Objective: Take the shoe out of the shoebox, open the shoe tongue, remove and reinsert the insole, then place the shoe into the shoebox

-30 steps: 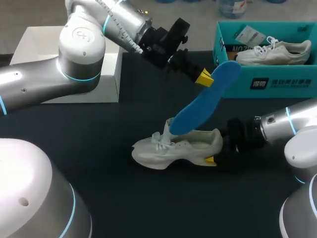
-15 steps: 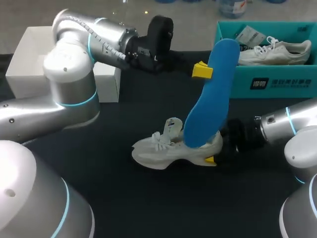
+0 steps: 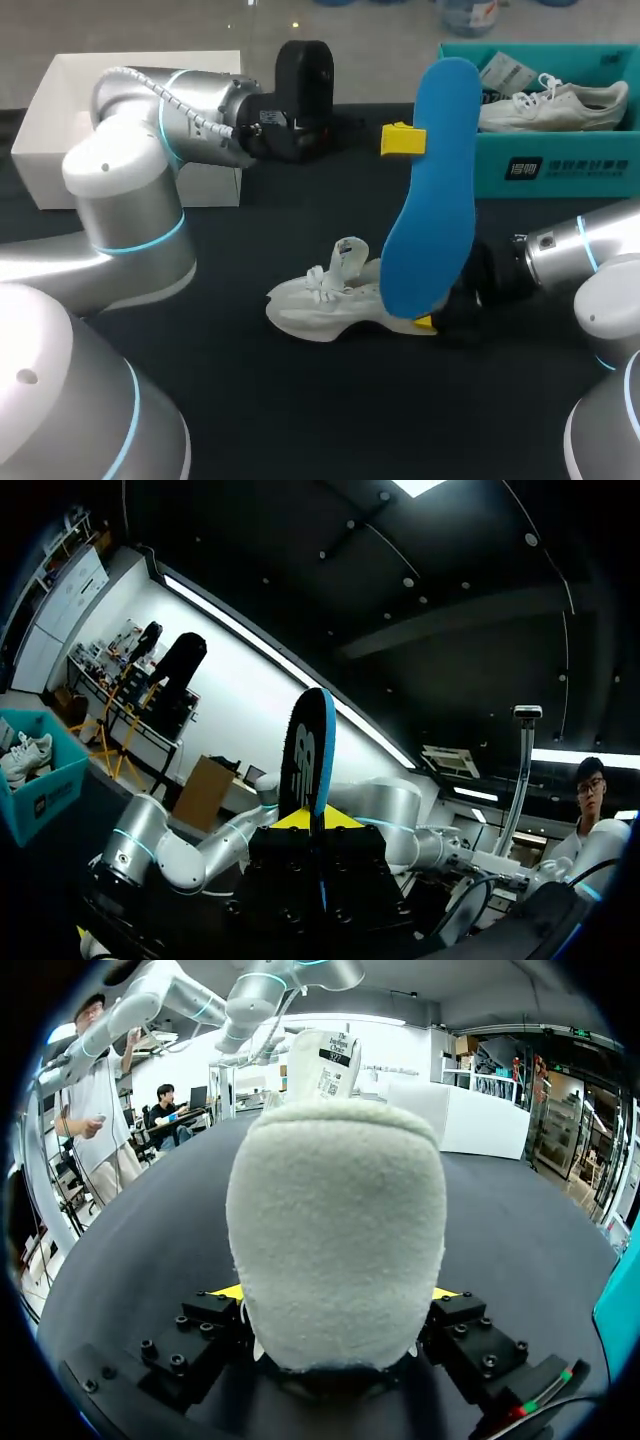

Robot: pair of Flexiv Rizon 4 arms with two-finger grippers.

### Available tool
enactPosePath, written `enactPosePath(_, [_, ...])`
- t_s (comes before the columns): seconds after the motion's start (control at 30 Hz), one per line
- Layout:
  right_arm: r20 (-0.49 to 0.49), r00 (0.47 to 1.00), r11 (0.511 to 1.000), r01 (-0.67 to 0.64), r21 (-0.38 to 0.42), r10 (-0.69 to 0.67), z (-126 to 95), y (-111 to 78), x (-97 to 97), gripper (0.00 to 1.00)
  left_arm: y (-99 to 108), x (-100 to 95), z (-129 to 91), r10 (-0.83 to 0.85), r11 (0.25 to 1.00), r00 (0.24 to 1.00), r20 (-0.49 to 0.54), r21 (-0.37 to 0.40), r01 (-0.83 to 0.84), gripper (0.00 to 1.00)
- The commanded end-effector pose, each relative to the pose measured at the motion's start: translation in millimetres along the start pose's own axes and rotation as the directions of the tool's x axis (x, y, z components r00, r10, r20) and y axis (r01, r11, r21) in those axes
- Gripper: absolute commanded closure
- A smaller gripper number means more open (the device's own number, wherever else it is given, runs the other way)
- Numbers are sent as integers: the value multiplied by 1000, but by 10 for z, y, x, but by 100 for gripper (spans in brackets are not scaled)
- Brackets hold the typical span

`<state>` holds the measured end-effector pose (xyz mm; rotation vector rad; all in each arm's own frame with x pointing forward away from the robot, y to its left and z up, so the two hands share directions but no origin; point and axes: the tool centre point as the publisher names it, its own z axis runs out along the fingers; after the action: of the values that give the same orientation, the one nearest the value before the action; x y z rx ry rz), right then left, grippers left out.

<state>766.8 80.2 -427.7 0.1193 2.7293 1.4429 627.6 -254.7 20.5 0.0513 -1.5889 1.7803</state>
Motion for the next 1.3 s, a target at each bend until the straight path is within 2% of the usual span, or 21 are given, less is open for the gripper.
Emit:
enactPosePath(0.03, [2, 1000, 1000, 1, 4, -1, 21, -5, 10, 100, 7, 312, -100, -6, 1000, 999, 45, 1, 6, 100])
enactPosePath(0.23, [2, 1000, 1000, 1, 4, -1, 21, -5, 10, 100, -88, 504, -101, 13, 999, 999, 50, 30, -15, 100])
enactPosePath(0.4, [2, 1000, 1000, 1, 4, -1, 21, -5, 10, 100, -106, 568, -85, -5, 999, 999, 36, 40, 4, 100])
enactPosePath(0.87, [2, 1000, 1000, 1, 4, -1, 21, -5, 10, 100, -37, 569, -97, -79, 991, 997, 3, 105, 78, 100])
enactPosePath(1.0, [2, 1000, 1000, 1, 4, -1, 21, -5, 10, 100, 20, 563, -115, -125, 981, 992, -19, 148, 126, 100])
enactPosePath(1.3, [2, 1000, 1000, 1, 4, -1, 21, -5, 10, 100, 100, 545, -150, -133, 980, 991, 0, 148, 131, 100])
